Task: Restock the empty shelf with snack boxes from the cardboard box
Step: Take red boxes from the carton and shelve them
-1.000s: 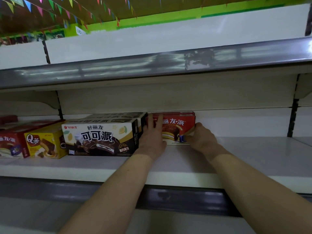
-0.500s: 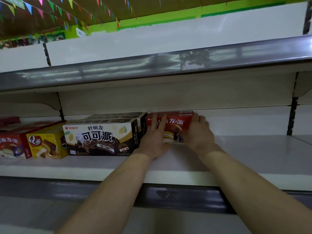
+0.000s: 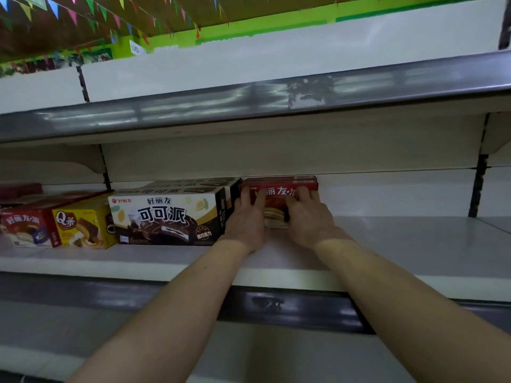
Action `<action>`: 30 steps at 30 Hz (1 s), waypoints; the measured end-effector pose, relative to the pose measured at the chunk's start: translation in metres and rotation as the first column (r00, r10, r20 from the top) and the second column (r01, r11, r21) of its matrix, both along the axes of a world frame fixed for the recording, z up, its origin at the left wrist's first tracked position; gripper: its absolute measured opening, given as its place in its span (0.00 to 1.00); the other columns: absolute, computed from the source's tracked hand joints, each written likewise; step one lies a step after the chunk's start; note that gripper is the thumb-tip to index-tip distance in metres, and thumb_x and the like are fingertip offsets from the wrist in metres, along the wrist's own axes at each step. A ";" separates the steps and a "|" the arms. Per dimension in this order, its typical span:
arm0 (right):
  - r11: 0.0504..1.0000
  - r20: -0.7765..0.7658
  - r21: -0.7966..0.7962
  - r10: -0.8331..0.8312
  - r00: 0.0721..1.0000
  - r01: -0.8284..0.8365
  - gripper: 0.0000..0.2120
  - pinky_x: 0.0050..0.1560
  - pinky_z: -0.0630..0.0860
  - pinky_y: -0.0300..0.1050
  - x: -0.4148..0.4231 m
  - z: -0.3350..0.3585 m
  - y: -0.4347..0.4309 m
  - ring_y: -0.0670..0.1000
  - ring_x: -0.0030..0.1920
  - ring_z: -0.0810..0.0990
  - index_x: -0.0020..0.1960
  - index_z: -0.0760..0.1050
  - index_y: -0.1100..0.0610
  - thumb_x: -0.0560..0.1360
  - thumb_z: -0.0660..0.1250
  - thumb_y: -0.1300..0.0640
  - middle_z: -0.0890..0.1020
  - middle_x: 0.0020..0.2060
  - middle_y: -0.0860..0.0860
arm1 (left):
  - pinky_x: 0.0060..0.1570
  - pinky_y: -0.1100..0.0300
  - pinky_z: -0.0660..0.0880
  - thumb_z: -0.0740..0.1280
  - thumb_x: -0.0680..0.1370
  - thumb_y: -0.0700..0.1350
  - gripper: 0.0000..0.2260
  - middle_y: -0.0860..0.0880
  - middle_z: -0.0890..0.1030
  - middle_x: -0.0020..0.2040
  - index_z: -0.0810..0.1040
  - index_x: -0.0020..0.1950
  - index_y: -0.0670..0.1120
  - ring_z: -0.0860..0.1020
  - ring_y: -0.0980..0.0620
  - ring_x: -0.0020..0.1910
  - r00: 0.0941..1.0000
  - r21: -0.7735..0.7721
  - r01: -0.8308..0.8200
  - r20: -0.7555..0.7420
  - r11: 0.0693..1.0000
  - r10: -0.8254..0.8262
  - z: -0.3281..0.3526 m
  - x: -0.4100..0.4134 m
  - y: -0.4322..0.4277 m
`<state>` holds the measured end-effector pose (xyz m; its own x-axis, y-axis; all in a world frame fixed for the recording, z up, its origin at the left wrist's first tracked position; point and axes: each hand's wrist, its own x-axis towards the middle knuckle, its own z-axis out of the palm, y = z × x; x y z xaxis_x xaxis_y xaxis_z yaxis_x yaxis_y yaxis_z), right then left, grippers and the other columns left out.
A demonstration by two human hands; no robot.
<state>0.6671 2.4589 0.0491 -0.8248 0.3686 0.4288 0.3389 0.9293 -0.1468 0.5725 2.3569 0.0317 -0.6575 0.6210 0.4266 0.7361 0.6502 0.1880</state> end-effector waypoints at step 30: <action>0.718 0.174 0.056 0.678 0.715 -0.694 0.10 0.42 0.69 0.45 0.007 -0.037 -0.357 0.59 0.50 0.79 0.50 0.77 0.58 0.78 0.59 0.54 0.80 0.50 0.56 | 0.53 0.52 0.75 0.64 0.78 0.44 0.16 0.44 0.76 0.63 0.73 0.65 0.46 0.76 0.42 0.59 0.718 0.037 -0.689 0.172 0.724 0.674 -0.027 0.089 -0.387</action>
